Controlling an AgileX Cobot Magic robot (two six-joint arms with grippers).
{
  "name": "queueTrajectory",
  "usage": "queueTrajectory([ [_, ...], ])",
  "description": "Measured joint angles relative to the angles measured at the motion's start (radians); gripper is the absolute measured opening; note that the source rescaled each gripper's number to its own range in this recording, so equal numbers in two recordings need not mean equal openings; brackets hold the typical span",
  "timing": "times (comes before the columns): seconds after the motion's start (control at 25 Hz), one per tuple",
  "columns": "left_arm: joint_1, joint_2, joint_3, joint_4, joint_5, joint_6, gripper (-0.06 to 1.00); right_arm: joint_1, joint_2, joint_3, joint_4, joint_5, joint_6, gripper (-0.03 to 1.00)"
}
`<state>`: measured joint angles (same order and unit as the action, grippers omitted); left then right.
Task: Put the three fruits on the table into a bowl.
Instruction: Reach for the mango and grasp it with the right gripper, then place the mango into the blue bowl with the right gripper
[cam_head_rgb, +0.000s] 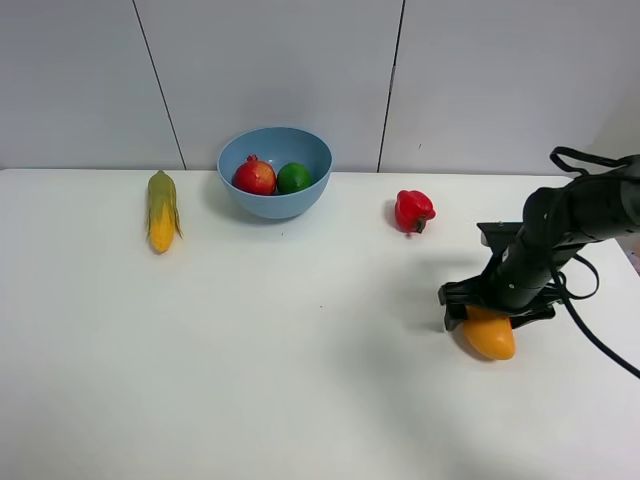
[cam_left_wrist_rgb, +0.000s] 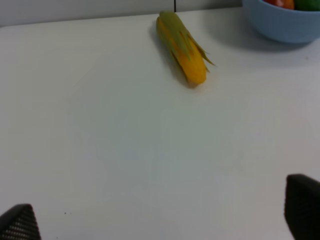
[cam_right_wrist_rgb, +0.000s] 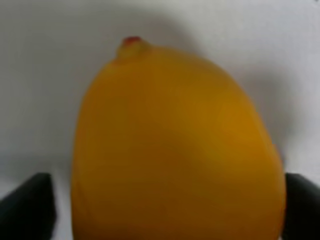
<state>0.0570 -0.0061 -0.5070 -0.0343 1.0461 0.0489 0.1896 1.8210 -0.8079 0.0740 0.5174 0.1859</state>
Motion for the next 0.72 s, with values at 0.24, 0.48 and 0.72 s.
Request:
queueTrajectory([
  [0.24,0.000,0.000,0.000,0.000,0.000,0.000,0.98,0.000,-0.068,-0.014,0.005,0.068,0.005,0.04],
  [0.48,0.000,0.000,0.000,0.000,0.000,0.000,0.98,0.072,-0.292,-0.125,0.048,0.124,-0.012,0.04],
  [0.72,0.000,0.000,0.000,0.000,0.000,0.000,0.98,0.230,-0.294,-0.366,0.060,-0.091,-0.055,0.04],
])
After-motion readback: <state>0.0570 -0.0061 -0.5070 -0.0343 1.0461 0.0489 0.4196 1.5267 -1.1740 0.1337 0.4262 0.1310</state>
